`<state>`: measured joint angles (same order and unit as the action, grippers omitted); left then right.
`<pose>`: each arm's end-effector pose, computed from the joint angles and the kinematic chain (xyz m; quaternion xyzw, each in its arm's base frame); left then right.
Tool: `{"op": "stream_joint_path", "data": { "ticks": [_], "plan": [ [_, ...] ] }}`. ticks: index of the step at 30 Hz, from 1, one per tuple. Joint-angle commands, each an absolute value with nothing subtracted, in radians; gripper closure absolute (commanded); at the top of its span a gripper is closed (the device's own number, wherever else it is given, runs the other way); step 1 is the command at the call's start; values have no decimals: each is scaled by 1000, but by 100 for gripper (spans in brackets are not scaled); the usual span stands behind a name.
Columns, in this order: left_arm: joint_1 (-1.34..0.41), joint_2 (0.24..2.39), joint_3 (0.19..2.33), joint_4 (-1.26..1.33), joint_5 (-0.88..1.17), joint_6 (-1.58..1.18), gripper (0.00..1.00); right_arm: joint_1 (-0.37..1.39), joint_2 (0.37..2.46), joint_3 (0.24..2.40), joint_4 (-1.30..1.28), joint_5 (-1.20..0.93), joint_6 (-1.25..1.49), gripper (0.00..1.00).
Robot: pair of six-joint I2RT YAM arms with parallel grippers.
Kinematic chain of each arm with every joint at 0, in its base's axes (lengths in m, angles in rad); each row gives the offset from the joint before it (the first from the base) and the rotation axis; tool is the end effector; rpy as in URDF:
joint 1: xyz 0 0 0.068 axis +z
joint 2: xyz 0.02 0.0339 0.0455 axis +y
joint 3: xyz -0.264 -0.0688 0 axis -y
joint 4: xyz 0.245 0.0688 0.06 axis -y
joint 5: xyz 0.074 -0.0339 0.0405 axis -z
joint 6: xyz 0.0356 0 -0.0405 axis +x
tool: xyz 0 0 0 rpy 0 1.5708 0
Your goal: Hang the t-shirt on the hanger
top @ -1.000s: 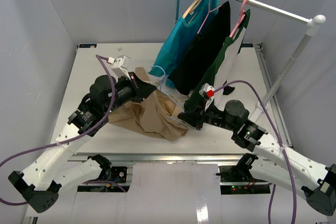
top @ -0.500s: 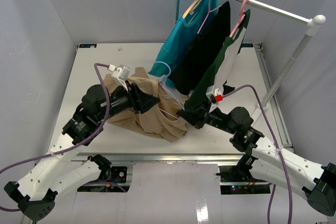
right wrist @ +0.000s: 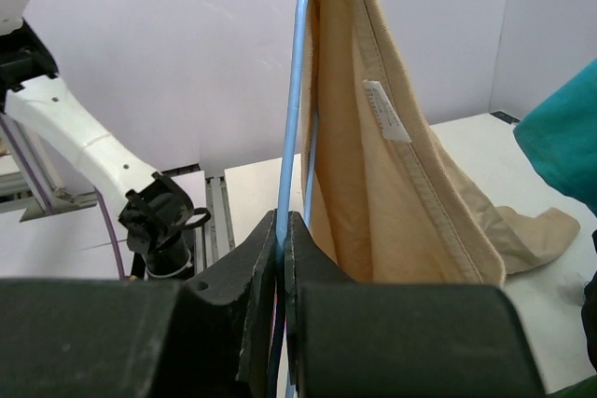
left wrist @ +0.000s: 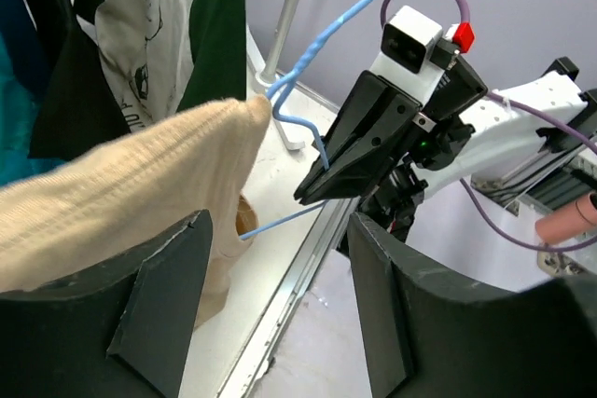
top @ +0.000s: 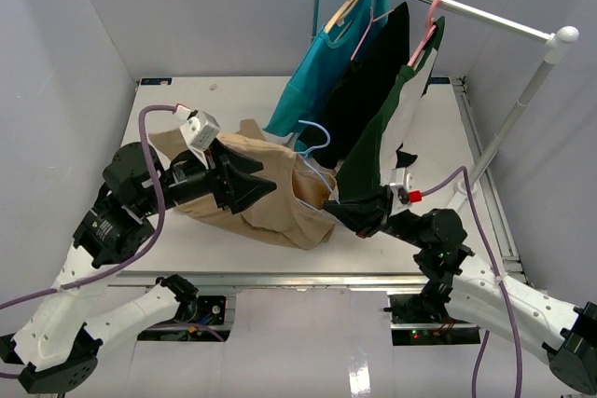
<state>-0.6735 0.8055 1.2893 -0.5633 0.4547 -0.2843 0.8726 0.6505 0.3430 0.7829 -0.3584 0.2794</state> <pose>0.0932 -0.0944 0.4625 0.2884 0.6727 -0.4515 0.5103 0.0914 0.1283 0.3055 -0.2953 0.4455 0.5354 0.6540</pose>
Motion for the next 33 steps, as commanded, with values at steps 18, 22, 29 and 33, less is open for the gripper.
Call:
{"op": "stream_joint_path", "data": {
  "ticks": [18,22,29,33],
  "plan": [
    [-675,1050,1671,-933,701,341,36,876,408,240,767,-378,180,92],
    [-676,1056,1616,-919,717,392,34,877,425,254,747,-407,188,92],
    [-676,1066,1533,-869,773,433,29,877,430,251,753,-416,193,92],
    [-675,1087,1501,-862,849,422,37,876,443,256,753,-419,202,92]
  ]
}}
